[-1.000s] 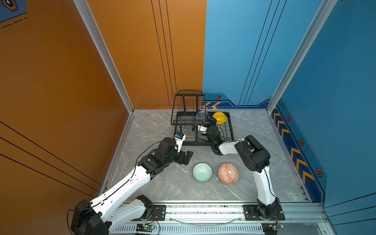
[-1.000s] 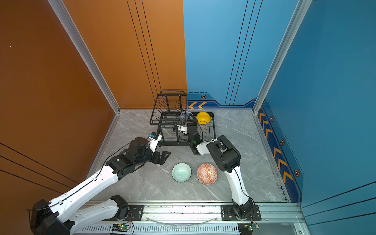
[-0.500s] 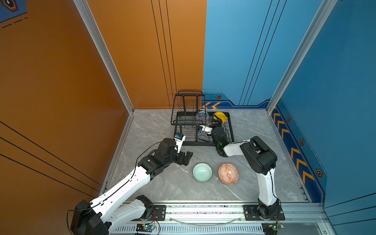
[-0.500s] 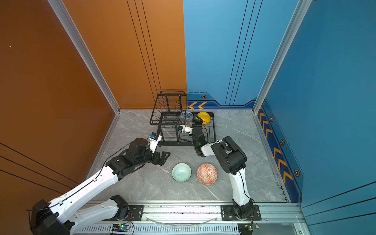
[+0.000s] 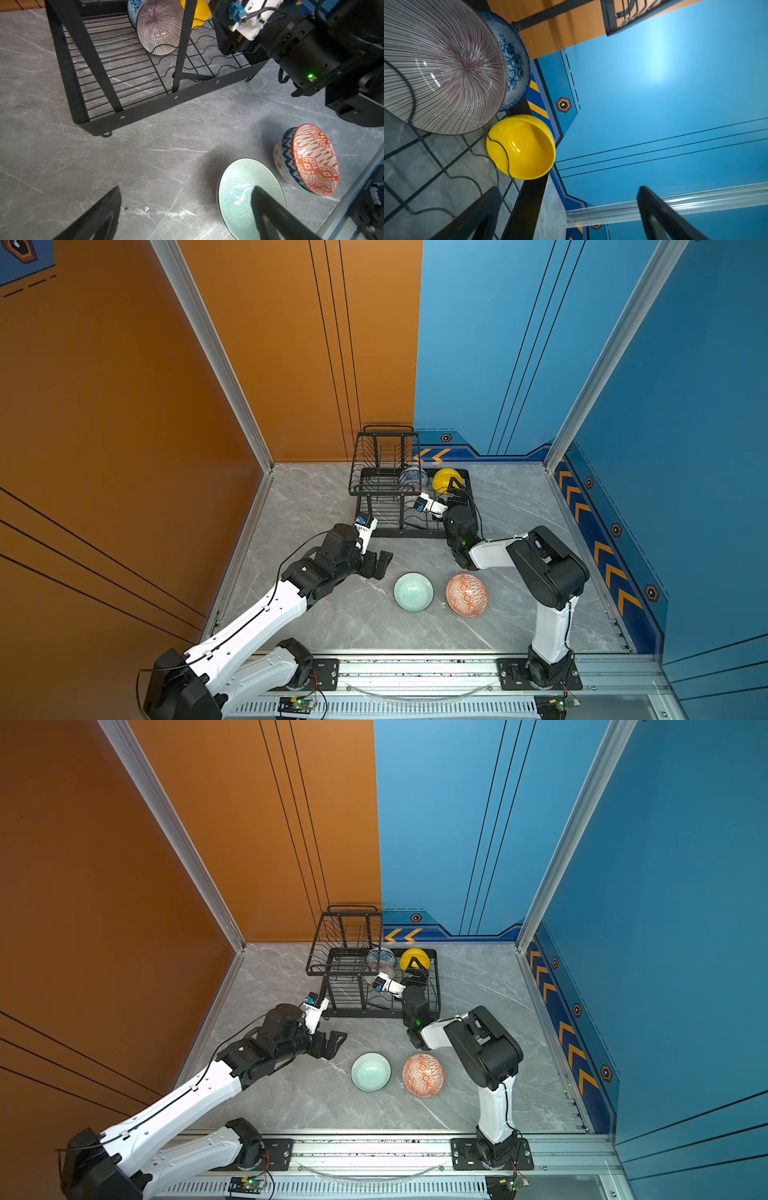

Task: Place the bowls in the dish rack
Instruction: 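Open the right gripper and withdraw it out of the rack, then grasp the pale green bowl rim with the left gripper and lift it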

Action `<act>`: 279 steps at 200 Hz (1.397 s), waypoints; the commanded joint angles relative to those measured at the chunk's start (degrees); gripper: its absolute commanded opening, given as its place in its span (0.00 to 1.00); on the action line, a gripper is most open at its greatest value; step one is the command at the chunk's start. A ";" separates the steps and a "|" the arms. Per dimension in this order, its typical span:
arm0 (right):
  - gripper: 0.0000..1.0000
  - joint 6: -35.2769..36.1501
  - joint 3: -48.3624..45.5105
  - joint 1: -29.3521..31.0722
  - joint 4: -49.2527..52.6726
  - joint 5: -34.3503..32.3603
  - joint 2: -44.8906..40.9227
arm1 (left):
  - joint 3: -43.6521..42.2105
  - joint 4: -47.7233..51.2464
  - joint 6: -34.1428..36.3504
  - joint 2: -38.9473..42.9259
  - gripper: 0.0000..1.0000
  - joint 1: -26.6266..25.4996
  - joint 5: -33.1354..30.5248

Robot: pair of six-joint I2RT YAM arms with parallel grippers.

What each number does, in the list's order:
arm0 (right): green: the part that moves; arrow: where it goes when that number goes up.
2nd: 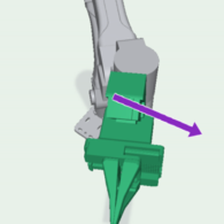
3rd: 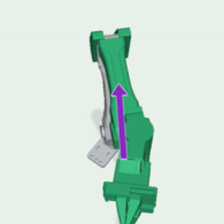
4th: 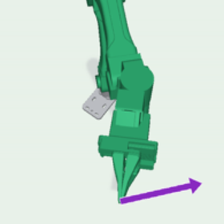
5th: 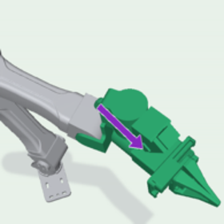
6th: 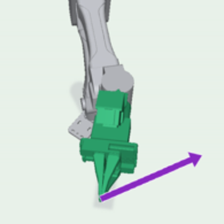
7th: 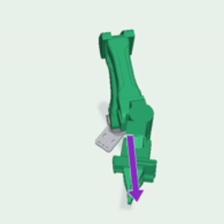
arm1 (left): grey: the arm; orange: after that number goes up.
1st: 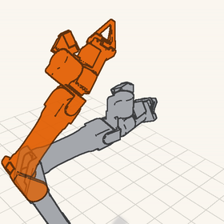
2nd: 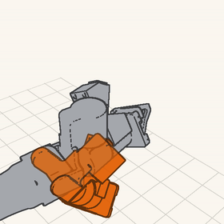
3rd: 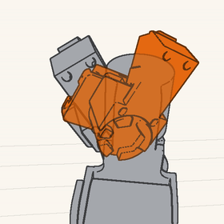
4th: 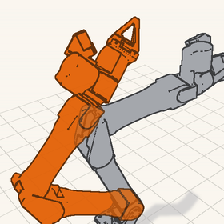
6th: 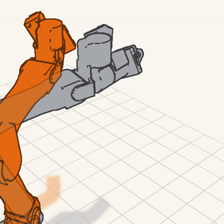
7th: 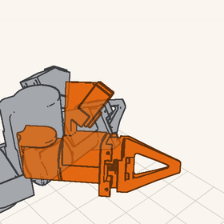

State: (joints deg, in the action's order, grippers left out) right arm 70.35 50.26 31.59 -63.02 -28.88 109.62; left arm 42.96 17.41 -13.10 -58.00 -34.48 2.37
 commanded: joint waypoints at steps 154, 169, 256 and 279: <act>1.00 -71.06 0.12 -5.92 65.46 12.62 -39.90 | -3.57 -4.76 -2.71 0.61 0.98 1.18 0.05; 1.00 -75.36 0.87 -6.89 69.90 17.04 -40.76 | -3.83 -4.84 -3.13 0.10 0.98 1.13 1.15; 1.00 -82.24 5.85 -8.13 75.24 29.53 -34.45 | -6.98 -7.99 -8.44 -3.06 0.98 -2.18 2.89; 1.00 -82.97 6.52 -7.73 74.58 30.57 -32.36 | -7.36 -9.58 -9.81 -5.11 0.98 -2.97 4.64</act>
State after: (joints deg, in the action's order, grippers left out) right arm -10.24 54.85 23.70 10.11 -1.54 75.53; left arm 36.40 10.94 -20.58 -61.21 -36.49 4.47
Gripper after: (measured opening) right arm 0.999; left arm 0.978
